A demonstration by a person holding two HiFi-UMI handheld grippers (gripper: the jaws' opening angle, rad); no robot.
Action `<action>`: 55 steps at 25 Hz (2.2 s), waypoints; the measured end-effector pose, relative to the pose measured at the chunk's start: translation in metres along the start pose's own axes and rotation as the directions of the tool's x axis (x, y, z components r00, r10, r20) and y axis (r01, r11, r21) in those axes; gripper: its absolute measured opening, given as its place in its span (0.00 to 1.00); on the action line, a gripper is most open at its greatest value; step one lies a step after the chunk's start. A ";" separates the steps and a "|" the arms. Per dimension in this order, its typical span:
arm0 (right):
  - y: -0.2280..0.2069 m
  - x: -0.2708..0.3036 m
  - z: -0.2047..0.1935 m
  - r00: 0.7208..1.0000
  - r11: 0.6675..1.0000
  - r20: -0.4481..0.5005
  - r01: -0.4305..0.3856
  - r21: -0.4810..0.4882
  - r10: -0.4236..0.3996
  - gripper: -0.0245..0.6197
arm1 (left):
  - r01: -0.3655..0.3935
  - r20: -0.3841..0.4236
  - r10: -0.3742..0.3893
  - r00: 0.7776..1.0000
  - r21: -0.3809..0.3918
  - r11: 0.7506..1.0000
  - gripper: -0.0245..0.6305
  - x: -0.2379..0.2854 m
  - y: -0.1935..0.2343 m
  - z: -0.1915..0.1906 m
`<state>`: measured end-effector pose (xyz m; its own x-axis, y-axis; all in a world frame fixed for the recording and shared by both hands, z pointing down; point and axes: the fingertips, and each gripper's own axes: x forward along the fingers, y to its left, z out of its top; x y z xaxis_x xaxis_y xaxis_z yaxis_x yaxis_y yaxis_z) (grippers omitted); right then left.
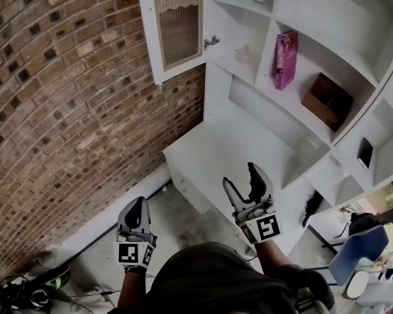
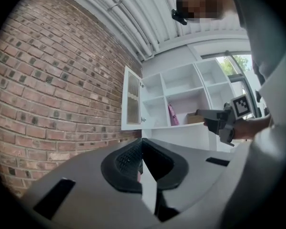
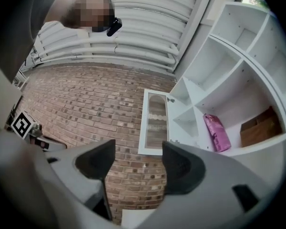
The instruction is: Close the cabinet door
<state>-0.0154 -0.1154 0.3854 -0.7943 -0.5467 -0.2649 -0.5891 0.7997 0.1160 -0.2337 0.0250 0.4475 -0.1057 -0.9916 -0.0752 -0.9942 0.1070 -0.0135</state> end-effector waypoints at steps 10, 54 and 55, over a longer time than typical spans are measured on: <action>0.019 0.103 0.007 0.999 1.000 0.032 0.014 -0.014 -0.014 0.52 | 0.014 -0.026 -0.015 1.000 -0.020 1.000 0.04 0.024 0.064 -0.013; -0.027 0.516 0.100 0.967 0.955 0.242 0.145 -0.259 -0.081 0.51 | -0.371 -0.061 0.368 0.928 -0.056 0.927 0.04 0.006 0.146 -0.041; -0.028 0.521 0.101 0.965 0.951 0.244 0.158 -0.264 -0.093 0.52 | -0.378 -0.063 0.374 0.925 -0.058 0.924 0.04 0.004 0.148 -0.042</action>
<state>-0.3974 -0.3974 0.1478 -0.6758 -0.5414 -0.5002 -0.7255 0.6086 0.3214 -0.3816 0.0340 0.4873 -0.4714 -0.8818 -0.0115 -0.8799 0.4694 0.0739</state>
